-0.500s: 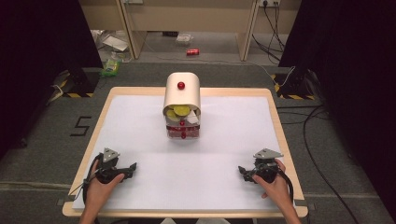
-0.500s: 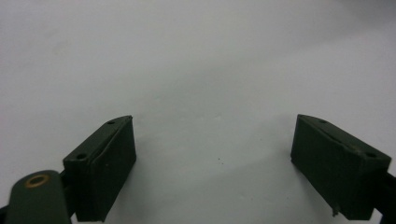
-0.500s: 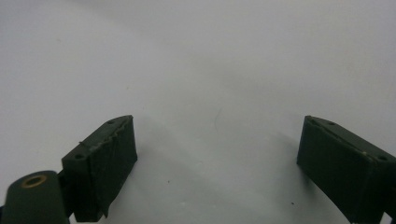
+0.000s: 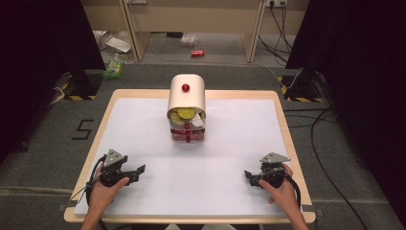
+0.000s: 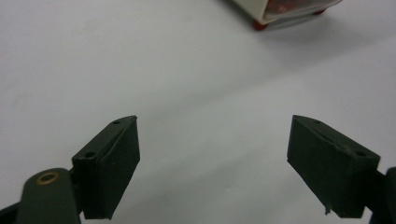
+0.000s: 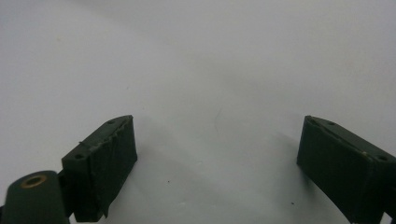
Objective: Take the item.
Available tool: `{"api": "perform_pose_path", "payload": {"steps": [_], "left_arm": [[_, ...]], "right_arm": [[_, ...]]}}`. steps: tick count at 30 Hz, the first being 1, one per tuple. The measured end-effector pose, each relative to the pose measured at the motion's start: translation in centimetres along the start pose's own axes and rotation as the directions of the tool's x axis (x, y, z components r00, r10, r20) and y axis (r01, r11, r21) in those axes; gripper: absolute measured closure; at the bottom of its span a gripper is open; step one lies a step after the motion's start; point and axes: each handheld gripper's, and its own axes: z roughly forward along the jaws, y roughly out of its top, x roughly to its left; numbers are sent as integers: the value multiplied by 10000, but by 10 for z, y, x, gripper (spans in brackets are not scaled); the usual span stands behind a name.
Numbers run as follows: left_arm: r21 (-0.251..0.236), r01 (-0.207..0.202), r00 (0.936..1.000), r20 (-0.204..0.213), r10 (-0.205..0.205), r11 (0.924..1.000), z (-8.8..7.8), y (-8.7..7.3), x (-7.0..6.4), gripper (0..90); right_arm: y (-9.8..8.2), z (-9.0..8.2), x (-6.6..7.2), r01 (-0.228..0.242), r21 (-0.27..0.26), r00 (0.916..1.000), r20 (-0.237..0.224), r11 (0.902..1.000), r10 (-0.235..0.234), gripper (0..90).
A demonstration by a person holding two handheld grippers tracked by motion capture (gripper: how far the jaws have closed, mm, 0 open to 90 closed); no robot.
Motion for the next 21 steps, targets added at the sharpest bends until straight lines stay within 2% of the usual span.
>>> {"api": "perform_pose_path", "payload": {"steps": [3, 4, 7, 10, 12, 16, 17, 18, 19, 21], "left_arm": [[-340, -81, 9989, 469, 96, 9994, -1, 10, -11, 168], [-442, 36, 9963, 859, 2, 9990, -1, 15, -19, 161], [-763, -548, 9937, 937, 619, 9956, 0, 26, -30, 158], [-866, -694, 9913, 1057, 784, 9938, -1, 34, -36, 156], [-1105, -750, 9866, 1359, 898, 9910, -3, 47, -44, 154], [-1161, -979, 9830, 1438, 1143, 9884, -3, 57, -49, 154], [-1181, -1060, 9801, 1553, 1238, 9873, -4, 65, -54, 154], [-1181, -1060, 9801, 1553, 1238, 9873, -4, 65, -54, 153], [-1245, -1220, 9759, 1661, 1419, 9847, -6, 71, -59, 154], [-1264, -1295, 9746, 1667, 1497, 9835, -6, 75, -61, 154]], "right_arm": [[0, 0, 0, -2, -1, 10000, -2, 10000, 2, 122], [0, 0, 0, 5, 1, 10000, 12, 10000, -5, 122], [0, 0, 0, 21, 0, 10000, 25, 10000, -21, 121], [0, 0, 0, 23, 1, 10000, 26, 10000, -23, 121], [0, 0, 0, 21, 3, 10000, 23, 10000, -21, 121], [0, 0, 0, 14, 5, 10000, 13, 10000, -14, 121], [0, 0, 0, 13, 7, 10000, 12, 10000, -13, 120], [0, 0, 0, 13, 7, 10000, 12, 10000, -13, 120], [0, 0, 0, 12, 8, 10000, 11, 10000, -12, 120], [0, 0, 0, 14, 10, 10000, 9, 10000, -14, 120]]}}
